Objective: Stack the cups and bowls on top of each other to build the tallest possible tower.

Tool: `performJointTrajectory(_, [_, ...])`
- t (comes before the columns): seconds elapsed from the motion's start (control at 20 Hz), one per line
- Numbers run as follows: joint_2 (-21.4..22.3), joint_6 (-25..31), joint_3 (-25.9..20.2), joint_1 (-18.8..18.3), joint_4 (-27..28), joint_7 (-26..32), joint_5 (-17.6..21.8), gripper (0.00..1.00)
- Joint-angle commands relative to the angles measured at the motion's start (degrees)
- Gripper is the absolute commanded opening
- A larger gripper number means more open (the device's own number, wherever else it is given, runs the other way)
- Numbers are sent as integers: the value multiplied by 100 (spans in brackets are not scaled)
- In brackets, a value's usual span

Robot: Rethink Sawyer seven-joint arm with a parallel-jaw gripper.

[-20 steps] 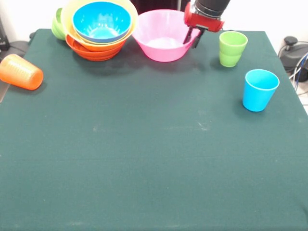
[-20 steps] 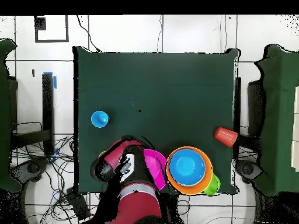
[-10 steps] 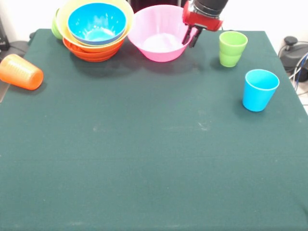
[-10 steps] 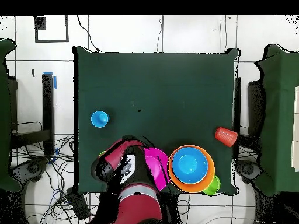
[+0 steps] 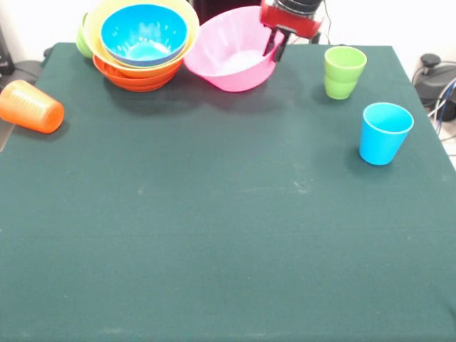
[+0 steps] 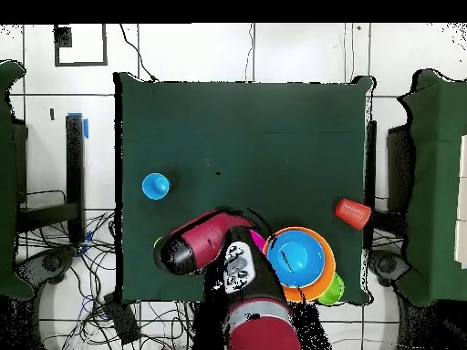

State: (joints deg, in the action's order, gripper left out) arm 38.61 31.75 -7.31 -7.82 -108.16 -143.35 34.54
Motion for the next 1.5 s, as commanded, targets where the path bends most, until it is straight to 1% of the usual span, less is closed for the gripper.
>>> performJointTrajectory(0.05, [800,758,-1220,-812,-400,1595,-573,0])
performJointTrajectory(0.45, [1310,1105,-2006,-1756,-902,2122,-817,0])
performJointTrajectory(0.65, [1415,1273,-2317,-2068,-1000,2239,-852,0])
performJointTrajectory(1.05, [1402,1331,-2593,-2313,-1063,2194,-713,0])
performJointTrajectory(1.5, [1461,1301,-2897,-2643,-1257,2232,-675,0])
